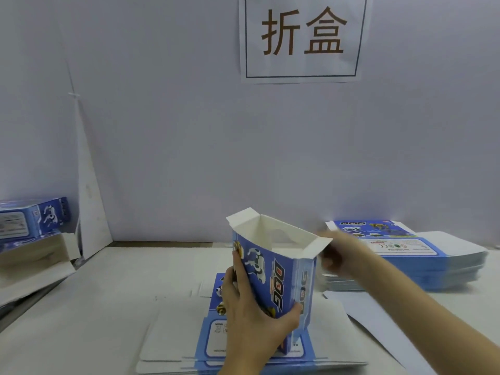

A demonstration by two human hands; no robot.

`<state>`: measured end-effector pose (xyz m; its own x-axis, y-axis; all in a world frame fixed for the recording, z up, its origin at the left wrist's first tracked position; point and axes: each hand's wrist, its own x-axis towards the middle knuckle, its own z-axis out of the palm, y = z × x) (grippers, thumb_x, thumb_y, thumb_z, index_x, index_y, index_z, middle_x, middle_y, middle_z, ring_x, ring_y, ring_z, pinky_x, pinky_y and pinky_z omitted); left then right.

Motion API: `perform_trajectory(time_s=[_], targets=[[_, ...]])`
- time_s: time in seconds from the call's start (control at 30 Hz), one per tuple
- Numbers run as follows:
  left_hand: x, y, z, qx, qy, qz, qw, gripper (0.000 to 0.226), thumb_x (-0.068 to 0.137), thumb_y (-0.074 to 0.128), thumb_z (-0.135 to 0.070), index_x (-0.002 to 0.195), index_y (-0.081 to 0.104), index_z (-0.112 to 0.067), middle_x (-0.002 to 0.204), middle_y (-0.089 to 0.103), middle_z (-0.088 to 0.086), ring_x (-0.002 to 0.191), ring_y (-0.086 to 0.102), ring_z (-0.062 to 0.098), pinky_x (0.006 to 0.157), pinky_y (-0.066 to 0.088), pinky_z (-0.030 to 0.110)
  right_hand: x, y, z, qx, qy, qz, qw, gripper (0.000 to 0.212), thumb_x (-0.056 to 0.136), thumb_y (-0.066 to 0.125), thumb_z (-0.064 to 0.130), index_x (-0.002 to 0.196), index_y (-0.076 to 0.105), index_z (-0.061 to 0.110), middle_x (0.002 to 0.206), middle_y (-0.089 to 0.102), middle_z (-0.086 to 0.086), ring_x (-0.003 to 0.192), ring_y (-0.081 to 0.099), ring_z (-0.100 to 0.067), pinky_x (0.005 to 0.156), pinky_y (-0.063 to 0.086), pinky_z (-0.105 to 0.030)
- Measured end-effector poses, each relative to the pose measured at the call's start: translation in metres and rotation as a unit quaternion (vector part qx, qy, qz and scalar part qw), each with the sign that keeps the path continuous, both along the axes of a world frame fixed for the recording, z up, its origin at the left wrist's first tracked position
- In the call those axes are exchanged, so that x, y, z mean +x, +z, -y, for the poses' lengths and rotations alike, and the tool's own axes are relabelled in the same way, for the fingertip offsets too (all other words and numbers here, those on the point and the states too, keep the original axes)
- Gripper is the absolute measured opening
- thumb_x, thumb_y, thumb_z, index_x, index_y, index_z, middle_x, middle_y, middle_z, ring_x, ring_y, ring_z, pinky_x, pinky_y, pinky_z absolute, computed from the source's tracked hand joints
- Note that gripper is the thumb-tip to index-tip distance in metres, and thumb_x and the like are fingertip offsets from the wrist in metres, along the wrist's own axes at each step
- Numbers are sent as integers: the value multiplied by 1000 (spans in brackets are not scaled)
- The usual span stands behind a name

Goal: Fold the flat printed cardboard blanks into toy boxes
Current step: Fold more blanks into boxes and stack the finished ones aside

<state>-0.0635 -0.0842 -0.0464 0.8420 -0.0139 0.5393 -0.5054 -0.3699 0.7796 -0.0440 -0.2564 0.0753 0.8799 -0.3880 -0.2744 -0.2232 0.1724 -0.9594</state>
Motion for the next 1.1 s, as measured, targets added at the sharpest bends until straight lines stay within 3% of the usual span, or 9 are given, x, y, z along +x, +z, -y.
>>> perform_trajectory(time_s=[0.07,0.2,0.33,0.57,0.73,0.83,0.9,1.0,1.1], targets=[[1,2,1,2,14,1,1000,132,57,84,-55,129,-26,-64,139,15,-18,130,23,5,99,35,21,-4,-27,-6,118,57,-54,990,31,90,41,0,61,47,9,41,47,-3,30,42,-11,30,24,-13],[-2,-2,0,16,18,-9,1000,121,56,81,-60,138,-8,-52,147,19,-8,127,23,3,101,29,22,-5,-15,-6,98,33,-9,995,21,93,47,3,73,54,8,41,51,-2,29,44,-8,28,26,-16],[-3,-2,-1,17,24,-12,999,114,52,68,-70,136,-7,-52,148,18,-10,122,18,-5,98,25,19,-4,11,-5,-65,2,128,990,12,95,57,16,91,62,5,61,68,-3,42,63,-10,37,45,-21],[1,-5,-3,16,11,-22,1000,117,55,68,-71,135,-15,-52,150,14,-11,133,20,4,105,28,22,4,38,-5,-317,11,277,907,31,91,62,6,121,63,12,95,66,-8,76,67,-22,57,60,-36],[0,1,3,10,21,-25,999,121,52,66,-72,130,-26,-56,149,9,-14,137,15,8,109,36,33,5,43,-2,-459,-19,332,824,24,90,60,1,102,76,14,81,72,-2,65,55,-9,60,42,-12],[0,0,3,8,14,-33,999,117,55,71,-67,131,-18,-53,153,12,-6,138,17,11,109,35,35,4,56,-5,-386,20,308,870,14,90,64,19,88,77,19,71,69,-3,59,56,-13,50,45,-17],[0,0,3,16,16,-35,999,117,55,68,-68,130,-20,-52,153,11,-7,137,17,9,109,35,34,8,68,-9,-305,26,265,914,23,90,62,36,79,74,20,68,67,0,56,59,-11,49,48,-21],[0,0,3,15,19,-37,999,113,53,63,-70,130,-18,-52,153,14,-5,134,19,5,109,35,32,18,83,-17,-189,25,160,969,17,90,66,27,78,64,14,77,65,-7,62,61,-18,54,50,-27],[1,-2,2,18,19,-37,999,112,53,63,-69,131,-15,-50,153,16,-4,134,20,6,109,33,30,25,87,-22,-152,53,76,984,13,85,71,11,80,59,9,78,64,-11,65,63,-21,51,50,-30]])
